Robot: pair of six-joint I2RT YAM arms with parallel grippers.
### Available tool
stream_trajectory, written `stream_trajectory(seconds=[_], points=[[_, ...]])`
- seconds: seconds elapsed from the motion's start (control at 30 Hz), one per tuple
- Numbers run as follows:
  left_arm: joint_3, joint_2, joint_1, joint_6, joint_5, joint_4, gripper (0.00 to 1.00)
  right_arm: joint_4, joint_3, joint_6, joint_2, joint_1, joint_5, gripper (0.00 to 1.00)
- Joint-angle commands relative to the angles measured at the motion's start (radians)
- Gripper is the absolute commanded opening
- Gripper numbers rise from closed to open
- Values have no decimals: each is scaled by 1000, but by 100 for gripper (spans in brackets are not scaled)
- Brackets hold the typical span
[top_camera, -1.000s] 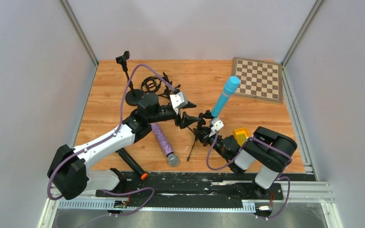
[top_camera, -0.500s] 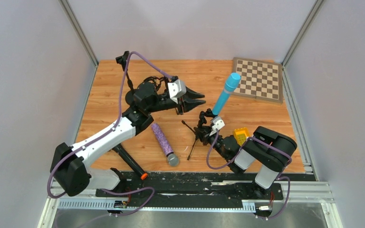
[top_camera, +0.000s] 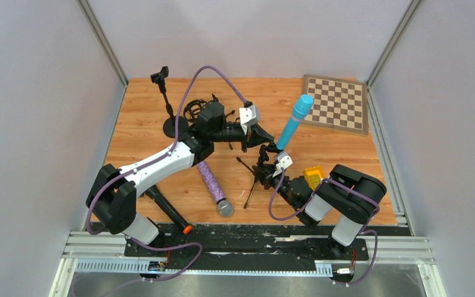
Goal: Attach the microphones to the stand
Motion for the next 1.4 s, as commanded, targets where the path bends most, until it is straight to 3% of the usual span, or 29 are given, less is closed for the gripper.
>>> stream_trajectory(seconds=[0.0, 0.3, 1.0, 1.37], points=[[-32, -1, -8, -2, 23, 52, 0, 144, -58, 52, 55, -23, 118, 0], [-198, -16, -12, -29, -24, 168, 0, 144, -58, 51, 55, -23, 121, 0], [-424, -26, -12, -169, -153, 350, 0, 144, -53, 48, 60, -23, 117, 0], [-500, -9, -15, -153, -230, 358, 0, 145, -51, 54, 67, -24, 119, 0]])
